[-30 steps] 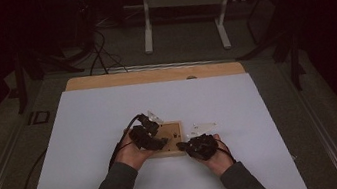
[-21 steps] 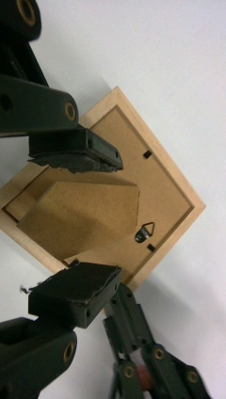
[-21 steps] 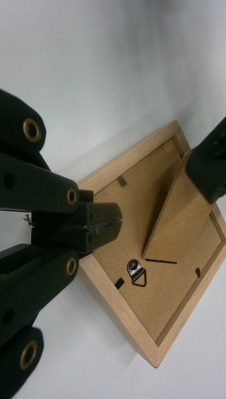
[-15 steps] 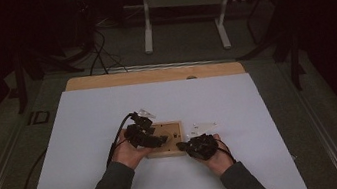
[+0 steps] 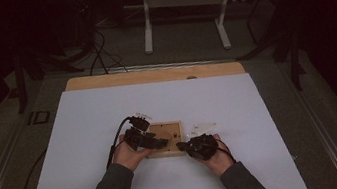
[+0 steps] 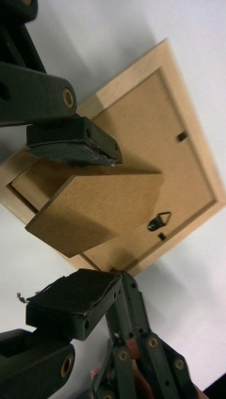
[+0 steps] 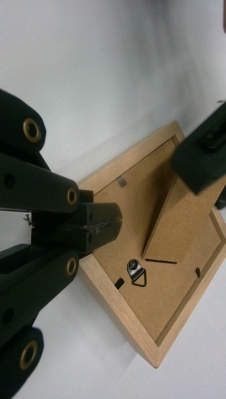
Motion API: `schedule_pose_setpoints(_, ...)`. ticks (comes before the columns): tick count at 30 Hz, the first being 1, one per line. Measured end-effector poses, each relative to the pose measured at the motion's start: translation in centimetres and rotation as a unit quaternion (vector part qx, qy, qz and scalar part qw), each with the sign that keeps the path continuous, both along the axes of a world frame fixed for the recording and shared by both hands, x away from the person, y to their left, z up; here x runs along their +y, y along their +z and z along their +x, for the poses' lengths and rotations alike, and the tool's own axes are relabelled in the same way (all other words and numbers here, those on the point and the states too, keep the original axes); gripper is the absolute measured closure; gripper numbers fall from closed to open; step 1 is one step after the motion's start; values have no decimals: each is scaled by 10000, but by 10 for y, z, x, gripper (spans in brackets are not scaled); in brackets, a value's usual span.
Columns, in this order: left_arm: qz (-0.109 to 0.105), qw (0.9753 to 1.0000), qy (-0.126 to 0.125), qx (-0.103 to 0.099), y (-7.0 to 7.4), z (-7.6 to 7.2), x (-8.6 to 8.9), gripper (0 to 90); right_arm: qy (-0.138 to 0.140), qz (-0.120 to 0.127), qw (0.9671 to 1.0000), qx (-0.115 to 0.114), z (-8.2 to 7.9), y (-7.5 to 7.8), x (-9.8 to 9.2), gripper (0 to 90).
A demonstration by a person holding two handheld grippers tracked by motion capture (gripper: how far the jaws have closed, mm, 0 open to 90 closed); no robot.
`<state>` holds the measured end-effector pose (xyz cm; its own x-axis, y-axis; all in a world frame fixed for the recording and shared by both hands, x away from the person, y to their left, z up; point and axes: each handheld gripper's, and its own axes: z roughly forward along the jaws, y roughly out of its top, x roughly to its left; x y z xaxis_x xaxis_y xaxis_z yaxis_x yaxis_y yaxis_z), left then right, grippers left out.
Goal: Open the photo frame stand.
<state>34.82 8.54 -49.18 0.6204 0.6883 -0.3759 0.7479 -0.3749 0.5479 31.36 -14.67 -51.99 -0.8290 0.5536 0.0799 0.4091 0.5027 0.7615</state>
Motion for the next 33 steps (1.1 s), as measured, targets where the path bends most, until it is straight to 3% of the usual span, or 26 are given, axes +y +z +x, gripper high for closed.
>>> schedule_pose_setpoints(5,-119,9997,66,202,-2,3,-1,430,0,4,10000,0,0,0,0,899)
schedule_pose_setpoints(12,-214,9992,130,302,-2,5,3,522,3,9,10000,1,0,0,0,899)
schedule_pose_setpoints(16,-223,9991,147,326,-1,5,3,526,3,14,10000,6,0,0,0,899)
schedule_pose_setpoints(24,-444,9977,185,486,-2,9,6,523,4,15,10000,10,0,0,0,899)
schedule_pose_setpoints(33,-196,9986,201,452,-3,7,4,558,14,8,10000,-11,0,0,0,875)
